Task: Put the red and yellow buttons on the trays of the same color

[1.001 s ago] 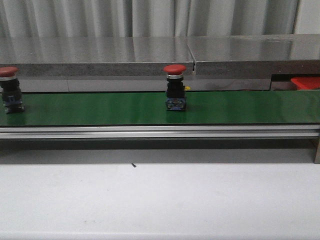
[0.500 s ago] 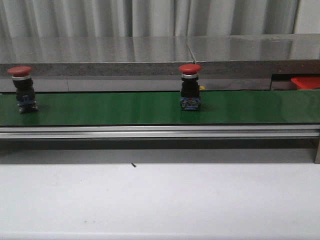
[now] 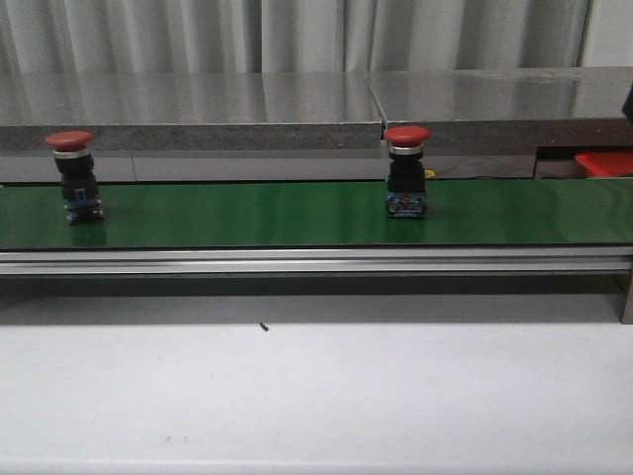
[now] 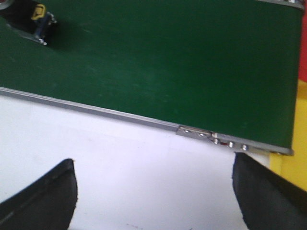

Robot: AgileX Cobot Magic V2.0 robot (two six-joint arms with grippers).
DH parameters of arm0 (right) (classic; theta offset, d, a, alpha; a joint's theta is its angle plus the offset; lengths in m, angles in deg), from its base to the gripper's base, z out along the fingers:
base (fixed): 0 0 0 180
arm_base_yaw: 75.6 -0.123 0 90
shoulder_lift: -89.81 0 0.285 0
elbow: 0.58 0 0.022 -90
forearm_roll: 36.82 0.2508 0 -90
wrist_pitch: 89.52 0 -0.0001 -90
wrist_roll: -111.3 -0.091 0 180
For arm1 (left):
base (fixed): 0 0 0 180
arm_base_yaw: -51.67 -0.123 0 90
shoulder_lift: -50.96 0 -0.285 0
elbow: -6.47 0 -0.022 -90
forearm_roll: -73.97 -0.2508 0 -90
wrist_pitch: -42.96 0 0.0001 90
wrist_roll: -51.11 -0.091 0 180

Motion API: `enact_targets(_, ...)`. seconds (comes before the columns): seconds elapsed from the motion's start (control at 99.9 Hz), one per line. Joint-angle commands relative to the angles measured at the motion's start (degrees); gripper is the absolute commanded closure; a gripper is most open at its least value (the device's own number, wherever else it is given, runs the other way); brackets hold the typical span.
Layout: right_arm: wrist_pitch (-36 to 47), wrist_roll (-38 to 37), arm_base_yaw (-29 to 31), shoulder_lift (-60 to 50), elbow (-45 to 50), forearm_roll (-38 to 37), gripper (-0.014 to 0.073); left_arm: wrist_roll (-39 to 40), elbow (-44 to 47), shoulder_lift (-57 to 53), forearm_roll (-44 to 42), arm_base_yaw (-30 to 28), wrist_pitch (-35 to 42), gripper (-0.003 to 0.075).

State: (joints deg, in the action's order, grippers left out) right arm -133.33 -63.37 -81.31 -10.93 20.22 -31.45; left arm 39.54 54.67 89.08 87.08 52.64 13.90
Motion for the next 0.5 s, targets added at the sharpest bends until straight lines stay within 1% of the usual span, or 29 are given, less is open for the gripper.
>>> enact_targets(0.0, 3.63, 1.54, -2.23, 2.15, -4.12, 0.62, -0.0062, -0.01, -1.50, 0.01, 0.99, 0.40, 4.25, 0.0739)
enact_targets(0.11, 4.91, 2.54, -6.11, 7.67, -8.60, 0.62, -0.0062, -0.01, -1.50, 0.01, 0.99, 0.40, 4.25, 0.0739)
enact_targets(0.2, 5.43, 2.54, -7.71, 12.44, -12.85, 0.62, -0.0062, -0.01, -1.50, 0.01, 0.99, 0.40, 4.25, 0.0739)
enact_targets(0.36, 3.08, 2.54, -8.24, 19.84, -20.40, 1.30, -0.0062, -0.01, -1.50, 0.01, 0.99, 0.40, 4.25, 0.0739)
enact_targets(0.49, 1.86, 2.54, -8.24, 23.65, -24.99, 2.89, -0.0062, -0.01, -1.50, 0.01, 0.99, 0.40, 4.25, 0.0739)
